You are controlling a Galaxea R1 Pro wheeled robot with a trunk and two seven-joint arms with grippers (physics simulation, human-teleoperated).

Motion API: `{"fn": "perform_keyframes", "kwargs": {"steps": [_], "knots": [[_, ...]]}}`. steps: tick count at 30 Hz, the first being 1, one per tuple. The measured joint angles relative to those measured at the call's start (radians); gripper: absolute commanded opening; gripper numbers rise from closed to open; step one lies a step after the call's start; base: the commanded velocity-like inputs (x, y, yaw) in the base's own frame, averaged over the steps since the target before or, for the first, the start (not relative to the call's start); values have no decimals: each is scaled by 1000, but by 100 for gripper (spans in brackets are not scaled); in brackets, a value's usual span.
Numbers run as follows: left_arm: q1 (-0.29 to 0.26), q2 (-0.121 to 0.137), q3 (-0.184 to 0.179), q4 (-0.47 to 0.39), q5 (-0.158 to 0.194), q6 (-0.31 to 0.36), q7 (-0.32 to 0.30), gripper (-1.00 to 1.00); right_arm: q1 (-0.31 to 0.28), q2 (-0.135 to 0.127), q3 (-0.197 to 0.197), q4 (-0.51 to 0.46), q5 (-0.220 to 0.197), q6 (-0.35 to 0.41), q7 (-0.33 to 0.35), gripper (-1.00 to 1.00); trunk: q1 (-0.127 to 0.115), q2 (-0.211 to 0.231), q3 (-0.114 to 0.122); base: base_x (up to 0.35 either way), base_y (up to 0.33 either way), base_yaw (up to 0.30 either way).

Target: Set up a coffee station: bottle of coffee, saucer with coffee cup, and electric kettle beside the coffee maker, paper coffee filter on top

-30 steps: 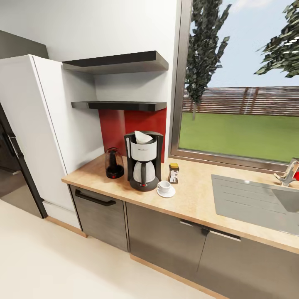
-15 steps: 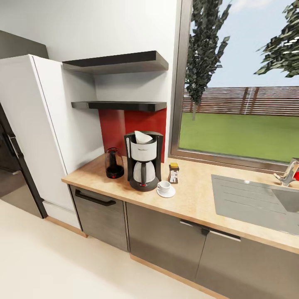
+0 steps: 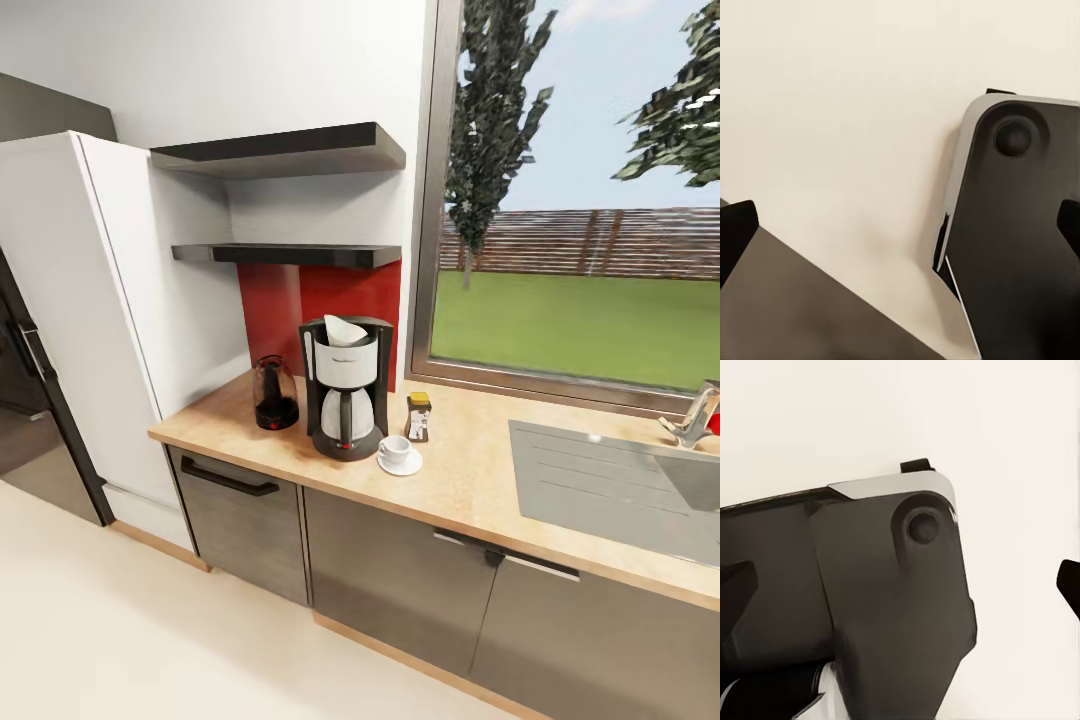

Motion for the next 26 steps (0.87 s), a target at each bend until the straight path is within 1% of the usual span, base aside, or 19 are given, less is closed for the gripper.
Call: {"fn": "perform_keyframes", "kwargs": {"steps": [8,16,26], "knots": [[0,-7,0,0,1,0,0,100,0,-1,-4,-6,-4,-2,0,100,0,0,0,0,0,0],[0,-1,0,0,1,0,0,100,-1,-2,-3,-16,-3,-2,0,100,0,0,0,0,0,0],[0,-4,0,0,1,0,0,100,0,-1,-4,-17,-4,-2,0,100,0,0,0,0,0,0]]}}
